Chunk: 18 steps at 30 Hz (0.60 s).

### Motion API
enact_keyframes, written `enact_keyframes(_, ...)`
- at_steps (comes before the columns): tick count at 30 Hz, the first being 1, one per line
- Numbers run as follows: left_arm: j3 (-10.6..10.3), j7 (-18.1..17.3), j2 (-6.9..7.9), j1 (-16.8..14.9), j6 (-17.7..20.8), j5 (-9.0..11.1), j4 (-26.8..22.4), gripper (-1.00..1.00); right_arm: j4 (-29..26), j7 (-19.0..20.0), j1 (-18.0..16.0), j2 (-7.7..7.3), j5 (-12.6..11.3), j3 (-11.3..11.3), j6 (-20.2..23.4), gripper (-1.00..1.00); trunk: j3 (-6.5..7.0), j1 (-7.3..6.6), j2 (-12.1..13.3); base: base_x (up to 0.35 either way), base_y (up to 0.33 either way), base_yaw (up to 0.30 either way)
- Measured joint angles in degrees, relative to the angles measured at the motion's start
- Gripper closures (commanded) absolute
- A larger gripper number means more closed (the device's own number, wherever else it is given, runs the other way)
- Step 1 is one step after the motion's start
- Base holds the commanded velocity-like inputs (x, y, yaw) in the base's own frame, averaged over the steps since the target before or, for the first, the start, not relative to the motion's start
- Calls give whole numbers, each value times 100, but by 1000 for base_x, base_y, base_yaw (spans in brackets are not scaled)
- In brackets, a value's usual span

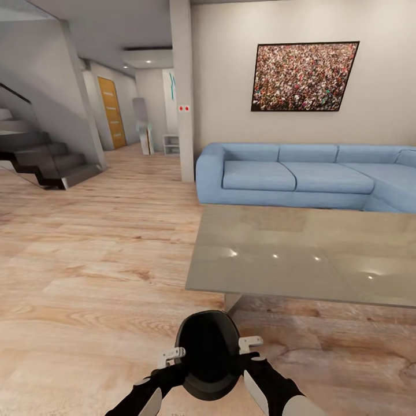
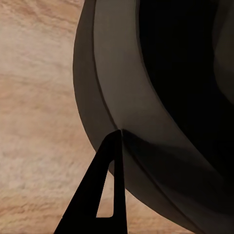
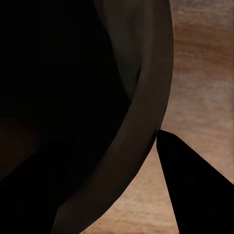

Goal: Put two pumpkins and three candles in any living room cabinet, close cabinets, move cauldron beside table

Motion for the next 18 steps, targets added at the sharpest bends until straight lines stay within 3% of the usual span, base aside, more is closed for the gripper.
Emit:
enact_keyframes(7, 1, 2, -1, 0, 0, -1, -1, 100, 0, -2, 0, 0, -3, 1, -3, 100, -155, 18, -10, 0, 0, 0)
enact_keyframes(14, 3, 2, -1, -1, 2, -3, -5, 100, -4, -6, -1, 0, -6, 2, -4, 100, -156, 18, -10, 0, 0, 0)
enact_keyframes(18, 4, 0, -1, 0, 4, -5, -1, 100, 3, -1, 0, 0, -2, -1, -4, 100, -244, 28, -15, 0, 0, 0)
